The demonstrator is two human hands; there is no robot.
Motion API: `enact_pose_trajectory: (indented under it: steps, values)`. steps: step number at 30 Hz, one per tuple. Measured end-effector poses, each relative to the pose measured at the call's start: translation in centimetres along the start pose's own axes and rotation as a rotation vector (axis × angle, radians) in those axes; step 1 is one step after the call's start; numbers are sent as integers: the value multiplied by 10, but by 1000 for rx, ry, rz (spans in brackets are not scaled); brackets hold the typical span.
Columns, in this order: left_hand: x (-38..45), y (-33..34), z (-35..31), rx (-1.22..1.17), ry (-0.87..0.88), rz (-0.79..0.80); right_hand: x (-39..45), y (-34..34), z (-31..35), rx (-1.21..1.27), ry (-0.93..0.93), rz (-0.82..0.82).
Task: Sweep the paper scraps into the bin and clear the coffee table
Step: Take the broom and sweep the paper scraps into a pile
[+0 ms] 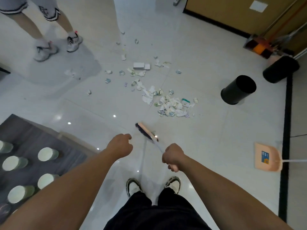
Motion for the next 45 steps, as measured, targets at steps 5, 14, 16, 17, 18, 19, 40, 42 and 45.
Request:
enact_pose_trajectory:
  steps: [5, 14, 16, 17, 18, 19, 40, 42, 45]
  values:
    - [-5, -27, 32, -27, -19, -44, -15, 17, 58, 14, -117, -39]
    - [-18, -78, 108, -153, -99, -145, -43, 92, 156, 147, -133, 283]
    - [-23, -86, 133, -201, -157, -182, -41, 112, 182, 90, -138, 306]
    - [-26, -89, 146, -230, -192, -200, -40, 122, 196, 59, -136, 318]
    - [-29, -90, 160, -255, -230, -217, -38, 134, 210, 30, -126, 332]
    - [-31, -92, 173, -273, -268, -234, -36, 145, 224, 4, -108, 350]
    - [86, -260, 300, -429, -529, -349, 7, 159, 538, -305, -191, 152]
    - [81, -275, 319, -450, -571, -373, 0, 185, 557, -215, -134, 282]
    - [69, -295, 351, -471, -621, -426, -18, 226, 588, -226, -102, 409]
Point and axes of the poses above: each hand's wrist, its own x-axis towards the middle knuckle, its own y-axis out of the palm, z = x × y, the point moved 10 cm from there along x, towards the middle knuckle, and after that the axes turned 14 degrees about y, right-handed, at the moved point
